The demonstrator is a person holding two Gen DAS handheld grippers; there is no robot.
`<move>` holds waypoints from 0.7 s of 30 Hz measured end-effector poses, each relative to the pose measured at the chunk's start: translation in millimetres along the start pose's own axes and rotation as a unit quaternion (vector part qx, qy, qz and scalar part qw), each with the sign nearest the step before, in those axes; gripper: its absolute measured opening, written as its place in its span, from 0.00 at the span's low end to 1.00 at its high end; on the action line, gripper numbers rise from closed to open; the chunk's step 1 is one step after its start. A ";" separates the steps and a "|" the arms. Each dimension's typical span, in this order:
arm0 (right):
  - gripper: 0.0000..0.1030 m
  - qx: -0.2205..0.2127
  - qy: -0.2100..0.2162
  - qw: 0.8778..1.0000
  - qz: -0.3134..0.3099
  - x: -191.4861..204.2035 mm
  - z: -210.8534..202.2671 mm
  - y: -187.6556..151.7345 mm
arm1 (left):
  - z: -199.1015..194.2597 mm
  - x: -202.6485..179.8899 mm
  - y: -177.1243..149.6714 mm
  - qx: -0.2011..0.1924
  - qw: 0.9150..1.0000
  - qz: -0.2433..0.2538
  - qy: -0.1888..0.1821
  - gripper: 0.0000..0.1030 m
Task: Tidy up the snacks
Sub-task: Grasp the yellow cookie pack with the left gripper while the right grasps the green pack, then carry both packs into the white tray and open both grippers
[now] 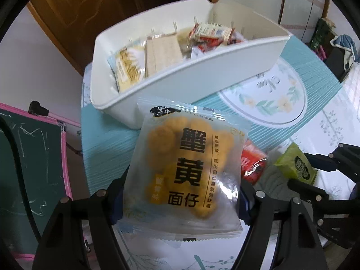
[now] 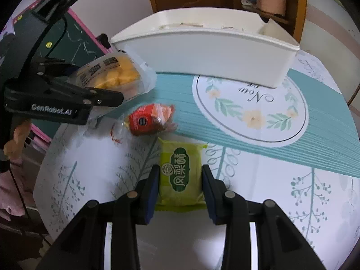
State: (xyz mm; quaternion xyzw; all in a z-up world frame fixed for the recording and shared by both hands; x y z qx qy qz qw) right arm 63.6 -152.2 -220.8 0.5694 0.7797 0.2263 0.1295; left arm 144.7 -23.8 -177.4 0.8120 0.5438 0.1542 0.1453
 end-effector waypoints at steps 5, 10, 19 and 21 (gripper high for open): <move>0.35 -0.022 -0.004 1.000 0.010 -6.3 -15.1 5.1 | -23.5 -0.4 9.1 -0.025 1.000 -0.009 -0.010 0.73; 0.35 -0.049 -0.016 0.999 0.017 -17.0 -31.1 22.5 | -41.4 -2.1 21.1 -0.050 0.998 -0.023 -0.018 0.73; 0.35 -0.116 -0.043 0.992 0.030 -40.9 -70.2 60.9 | -66.7 5.0 47.1 -0.084 0.994 -0.060 -0.032 0.73; 0.35 -0.127 -0.049 0.990 0.034 -46.7 -77.6 69.6 | -70.5 8.4 52.7 -0.088 0.993 -0.068 -0.033 0.73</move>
Point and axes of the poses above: each gripper's, at about its wrist camera, not at the fingertips, and z roughly the way its jaws point, x to its left, y to its top, the point moved 2 cm from there along z, roughly the way its jaws point, and after that the axes turned 5 degrees about -z, right-handed, at the moved point
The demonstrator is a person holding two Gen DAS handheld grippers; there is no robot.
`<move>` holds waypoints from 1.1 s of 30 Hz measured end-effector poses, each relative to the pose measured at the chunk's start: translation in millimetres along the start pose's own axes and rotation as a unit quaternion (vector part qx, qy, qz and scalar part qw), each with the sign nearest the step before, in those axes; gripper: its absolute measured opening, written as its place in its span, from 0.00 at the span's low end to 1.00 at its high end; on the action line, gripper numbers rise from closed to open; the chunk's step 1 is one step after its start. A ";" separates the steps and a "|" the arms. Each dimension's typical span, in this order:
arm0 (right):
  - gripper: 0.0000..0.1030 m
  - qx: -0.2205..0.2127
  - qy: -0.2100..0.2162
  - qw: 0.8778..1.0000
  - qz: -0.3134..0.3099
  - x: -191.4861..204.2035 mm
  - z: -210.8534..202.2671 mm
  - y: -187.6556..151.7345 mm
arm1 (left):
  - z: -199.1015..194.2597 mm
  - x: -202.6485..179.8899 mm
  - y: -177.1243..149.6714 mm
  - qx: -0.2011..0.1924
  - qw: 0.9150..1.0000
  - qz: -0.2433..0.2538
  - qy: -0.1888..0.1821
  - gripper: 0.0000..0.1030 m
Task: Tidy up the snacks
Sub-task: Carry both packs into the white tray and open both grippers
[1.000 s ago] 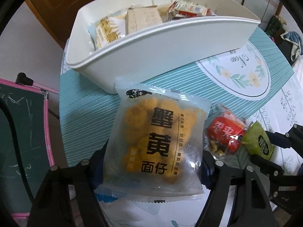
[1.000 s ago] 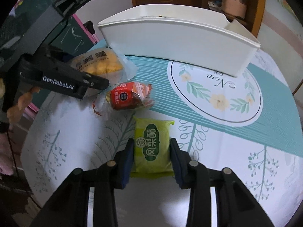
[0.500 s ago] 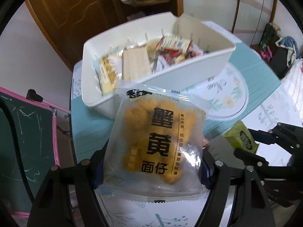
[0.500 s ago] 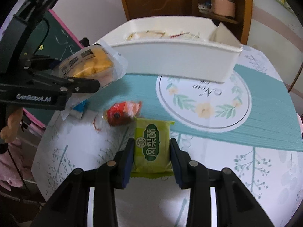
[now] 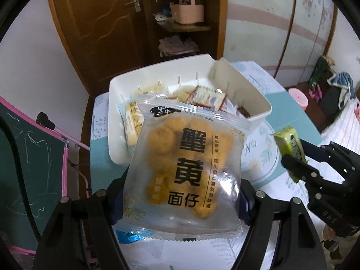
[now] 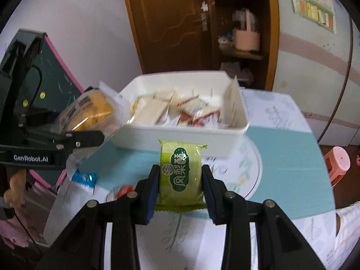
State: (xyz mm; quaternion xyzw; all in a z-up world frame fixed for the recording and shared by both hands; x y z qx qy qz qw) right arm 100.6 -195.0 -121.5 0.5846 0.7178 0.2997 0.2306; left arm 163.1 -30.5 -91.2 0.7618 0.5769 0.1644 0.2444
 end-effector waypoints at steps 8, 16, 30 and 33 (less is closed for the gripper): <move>0.35 -0.022 -0.013 1.000 0.008 -20.7 -8.9 31.0 | -8.2 12.9 22.1 -0.023 0.999 -0.025 -0.001 0.73; 0.35 -0.029 -0.018 0.999 -0.010 -17.4 2.3 62.9 | -9.1 24.5 45.0 -0.042 0.998 -0.048 0.005 0.73; 0.36 -0.052 -0.011 0.999 0.004 -15.4 27.4 137.8 | 7.1 32.6 94.0 -0.087 0.994 -0.065 0.023 0.74; 0.36 -0.051 -0.020 0.998 0.013 -20.2 38.0 151.4 | 16.1 35.2 100.9 -0.089 0.993 -0.072 0.028 0.74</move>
Point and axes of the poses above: each gripper's, at about its wrist camera, not at the fingertips, and z roughly the way its jaws point, x to its left, y to its top, the point moved 2 cm from there along z, roughly the way its jaws point, and after that the axes turned 5 degrees about -z, right-handed, at the moved point
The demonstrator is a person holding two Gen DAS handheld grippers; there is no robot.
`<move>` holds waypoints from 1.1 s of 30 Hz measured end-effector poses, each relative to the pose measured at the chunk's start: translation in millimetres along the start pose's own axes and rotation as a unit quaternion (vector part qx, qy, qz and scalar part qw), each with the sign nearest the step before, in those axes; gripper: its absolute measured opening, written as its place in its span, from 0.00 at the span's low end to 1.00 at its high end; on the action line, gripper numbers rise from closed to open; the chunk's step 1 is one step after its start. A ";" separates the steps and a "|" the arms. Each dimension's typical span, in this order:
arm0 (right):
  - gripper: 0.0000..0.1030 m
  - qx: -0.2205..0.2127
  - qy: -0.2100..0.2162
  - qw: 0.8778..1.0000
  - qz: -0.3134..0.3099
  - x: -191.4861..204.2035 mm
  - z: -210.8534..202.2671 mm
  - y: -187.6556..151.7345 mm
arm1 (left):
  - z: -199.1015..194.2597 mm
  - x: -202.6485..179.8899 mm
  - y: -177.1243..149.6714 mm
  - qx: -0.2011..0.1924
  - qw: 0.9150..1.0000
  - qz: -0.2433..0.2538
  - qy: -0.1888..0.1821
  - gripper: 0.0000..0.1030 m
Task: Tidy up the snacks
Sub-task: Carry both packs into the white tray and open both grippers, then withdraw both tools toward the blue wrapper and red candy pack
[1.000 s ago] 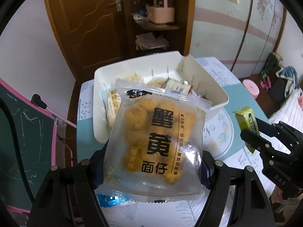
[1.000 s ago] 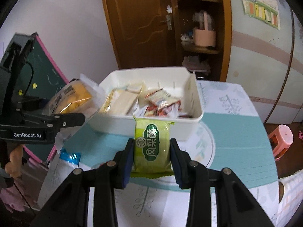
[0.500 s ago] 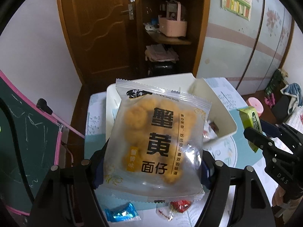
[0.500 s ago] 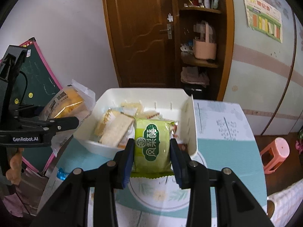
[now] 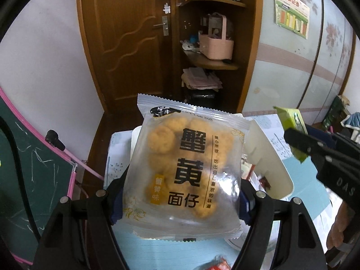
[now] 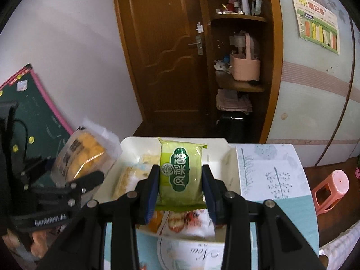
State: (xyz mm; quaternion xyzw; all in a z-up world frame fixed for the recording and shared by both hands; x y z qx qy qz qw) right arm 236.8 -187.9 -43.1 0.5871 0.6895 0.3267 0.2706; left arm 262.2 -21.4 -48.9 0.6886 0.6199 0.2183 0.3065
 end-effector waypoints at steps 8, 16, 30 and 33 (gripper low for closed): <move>0.49 0.020 0.009 0.999 0.030 -10.0 34.0 17.4 | 35.9 4.1 4.2 0.030 0.999 -0.011 -0.020 0.88; 0.60 0.025 0.010 0.999 0.019 0.0 38.5 2.1 | 49.2 13.0 -9.8 0.053 0.998 -0.017 -0.009 0.89; 0.60 0.020 0.007 1.000 0.006 9.8 16.3 -13.9 | 18.9 23.0 -23.9 0.054 0.998 -0.033 -0.019 0.89; 0.60 0.016 0.007 1.000 0.004 13.7 2.9 -18.3 | -1.0 28.5 -28.3 0.043 0.998 -0.030 -0.020 0.89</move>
Point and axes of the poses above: each gripper's, at about its wrist camera, not at the fingertips, and z roughly the way its jaws point, x to its left, y to its top, the point moved 2 cm from there along z, roughly the way its jaws point, and after that the axes turned 5 degrees about -z, right-handed, at the moved point
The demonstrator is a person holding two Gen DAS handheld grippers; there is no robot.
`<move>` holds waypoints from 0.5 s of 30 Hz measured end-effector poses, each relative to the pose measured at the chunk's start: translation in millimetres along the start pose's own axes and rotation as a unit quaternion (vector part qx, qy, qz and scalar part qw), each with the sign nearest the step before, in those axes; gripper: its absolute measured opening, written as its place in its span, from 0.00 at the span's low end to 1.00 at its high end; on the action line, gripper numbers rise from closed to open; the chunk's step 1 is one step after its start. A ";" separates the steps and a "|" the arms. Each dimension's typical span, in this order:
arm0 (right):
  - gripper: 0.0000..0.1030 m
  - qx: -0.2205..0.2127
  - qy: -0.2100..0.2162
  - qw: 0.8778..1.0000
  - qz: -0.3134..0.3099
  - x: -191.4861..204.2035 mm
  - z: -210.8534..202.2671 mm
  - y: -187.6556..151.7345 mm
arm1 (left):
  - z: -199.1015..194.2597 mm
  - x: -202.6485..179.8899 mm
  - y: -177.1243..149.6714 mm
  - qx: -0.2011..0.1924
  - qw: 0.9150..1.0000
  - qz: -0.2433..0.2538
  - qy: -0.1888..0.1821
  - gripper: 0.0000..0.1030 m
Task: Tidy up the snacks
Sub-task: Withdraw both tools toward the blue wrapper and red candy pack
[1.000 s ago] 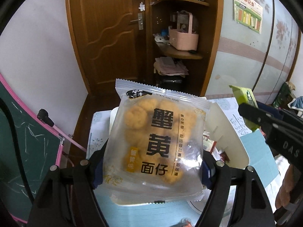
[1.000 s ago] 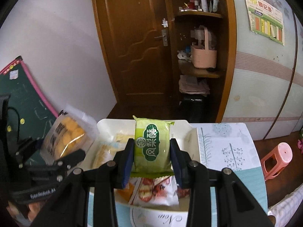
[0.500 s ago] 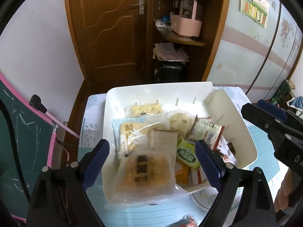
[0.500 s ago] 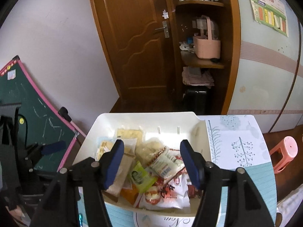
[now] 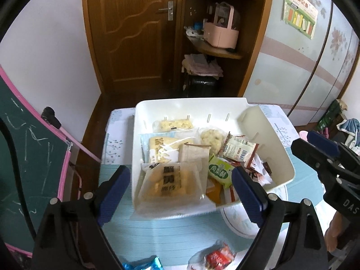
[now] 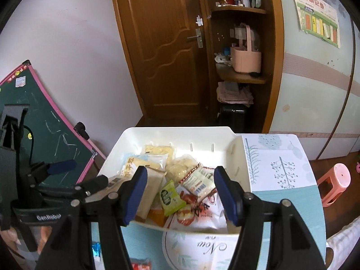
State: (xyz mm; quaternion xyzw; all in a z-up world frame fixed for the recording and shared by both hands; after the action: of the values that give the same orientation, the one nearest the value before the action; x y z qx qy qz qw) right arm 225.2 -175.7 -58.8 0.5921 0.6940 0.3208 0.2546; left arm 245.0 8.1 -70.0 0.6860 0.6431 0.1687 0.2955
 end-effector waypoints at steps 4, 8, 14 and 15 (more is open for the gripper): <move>0.60 -0.002 0.005 1.000 -0.002 8.1 -18.2 -10.4 | -28.8 9.9 -11.7 -0.013 1.000 0.009 0.000 0.89; 0.60 -0.002 0.008 1.000 -0.012 19.1 -34.4 -23.6 | -50.9 26.6 -32.8 -0.016 0.999 0.030 0.003 0.89; 0.60 0.007 0.019 0.999 -0.028 41.7 -45.8 -55.2 | -53.0 46.9 -77.3 0.015 0.997 0.076 0.002 0.89; 0.60 0.014 0.023 0.999 -0.029 46.8 -44.8 -63.5 | -50.7 49.3 -86.0 0.024 0.996 0.086 -0.004 0.89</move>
State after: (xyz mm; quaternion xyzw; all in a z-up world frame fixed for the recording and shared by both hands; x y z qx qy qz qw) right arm 142.6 -141.9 -75.2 0.5677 0.7208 0.3176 0.2395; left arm 152.4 65.9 -91.9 0.7466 0.5840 0.1752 0.2662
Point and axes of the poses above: each gripper's, at about its wrist camera, not at the fingertips, and z roughly the way its jaws point, x to its left, y to its top, the point moved 2 cm from there along z, roughly the way its jaws point, and after that the axes turned 5 degrees about -z, right-handed, at the moved point
